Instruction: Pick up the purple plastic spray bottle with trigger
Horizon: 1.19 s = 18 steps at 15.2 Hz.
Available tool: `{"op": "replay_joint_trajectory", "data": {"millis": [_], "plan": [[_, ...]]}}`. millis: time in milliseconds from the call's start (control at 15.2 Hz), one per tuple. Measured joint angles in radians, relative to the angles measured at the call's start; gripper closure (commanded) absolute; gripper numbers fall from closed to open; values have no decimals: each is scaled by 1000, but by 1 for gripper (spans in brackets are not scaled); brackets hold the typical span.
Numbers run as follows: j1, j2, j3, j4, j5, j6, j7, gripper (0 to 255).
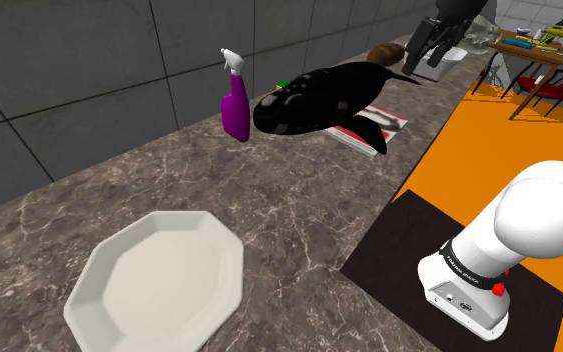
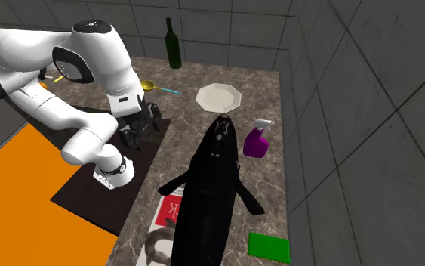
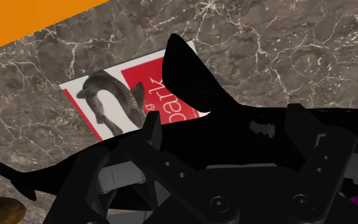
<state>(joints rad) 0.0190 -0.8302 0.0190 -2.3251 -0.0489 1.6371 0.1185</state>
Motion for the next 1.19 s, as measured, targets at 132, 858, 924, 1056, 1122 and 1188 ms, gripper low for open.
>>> {"op": "replay_joint_trajectory", "data": {"millis": [132, 858, 924, 1056, 1122, 1188], "plan": [[2, 17, 4, 9, 3, 8, 4, 0], [30, 386, 117, 251, 34, 128, 106, 0], [34, 422, 131, 277, 34, 139, 121, 0], [37, 494, 150, 346, 28, 140, 139, 0], [41, 530, 162, 379, 25, 141, 153, 0], [43, 569, 173, 409, 20, 150, 165, 0]]}}
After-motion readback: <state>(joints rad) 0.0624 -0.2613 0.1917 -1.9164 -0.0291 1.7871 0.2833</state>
